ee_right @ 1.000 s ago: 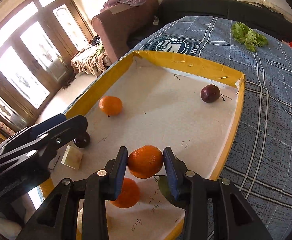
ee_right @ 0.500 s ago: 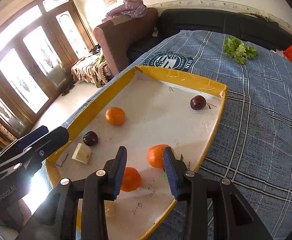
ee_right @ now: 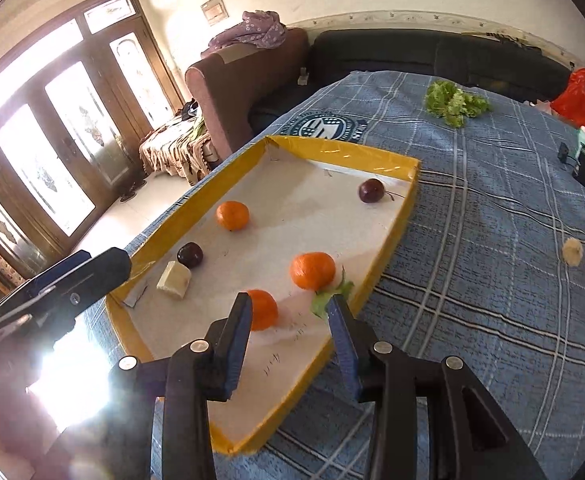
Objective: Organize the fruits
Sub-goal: 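Grasp a tangerine with the right tool while the left tool reaches a sugarcane chunk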
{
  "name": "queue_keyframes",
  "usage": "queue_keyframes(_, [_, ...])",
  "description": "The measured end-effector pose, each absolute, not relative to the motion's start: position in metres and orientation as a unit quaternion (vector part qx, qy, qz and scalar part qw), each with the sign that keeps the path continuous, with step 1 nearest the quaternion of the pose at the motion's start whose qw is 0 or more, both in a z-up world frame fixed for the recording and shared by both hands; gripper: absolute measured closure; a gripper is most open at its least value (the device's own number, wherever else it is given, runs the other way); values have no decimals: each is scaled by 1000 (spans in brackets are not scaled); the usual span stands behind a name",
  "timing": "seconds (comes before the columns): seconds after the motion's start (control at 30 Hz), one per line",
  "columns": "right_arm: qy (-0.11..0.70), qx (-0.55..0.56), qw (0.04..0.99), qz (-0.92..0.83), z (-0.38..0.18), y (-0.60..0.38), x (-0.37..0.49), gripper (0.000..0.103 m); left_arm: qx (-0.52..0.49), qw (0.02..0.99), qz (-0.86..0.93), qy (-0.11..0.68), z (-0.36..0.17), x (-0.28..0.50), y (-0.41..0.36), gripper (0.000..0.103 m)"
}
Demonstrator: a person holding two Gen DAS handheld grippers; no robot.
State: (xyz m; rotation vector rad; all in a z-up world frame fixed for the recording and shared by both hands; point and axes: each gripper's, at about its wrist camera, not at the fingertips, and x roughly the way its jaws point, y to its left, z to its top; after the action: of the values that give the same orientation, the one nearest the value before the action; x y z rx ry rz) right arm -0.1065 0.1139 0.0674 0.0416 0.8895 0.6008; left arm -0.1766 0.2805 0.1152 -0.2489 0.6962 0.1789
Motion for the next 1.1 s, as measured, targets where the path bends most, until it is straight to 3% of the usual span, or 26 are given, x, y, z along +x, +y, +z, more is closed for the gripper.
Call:
queue_keyframes(0.23, [425, 42, 874, 232, 62, 51, -116, 59, -121, 931, 44, 342, 125, -189, 253, 15])
queue_keyframes(0.5, [415, 81, 898, 123, 68, -72, -118, 59, -93, 940, -23, 326, 138, -196, 203, 15])
queue_keyframes(0.73, [374, 124, 919, 17, 106, -191, -111, 59, -86, 929, -64, 354, 136, -171, 172, 15])
queue_keyframes(0.93, [350, 138, 927, -10, 131, -225, -85, 50, -75, 936, -91, 333, 161, -148, 145, 15])
queue_keyframes(1.1, [372, 159, 914, 19, 99, -211, -50, 50, -85, 919, -113, 368, 149, -115, 127, 15])
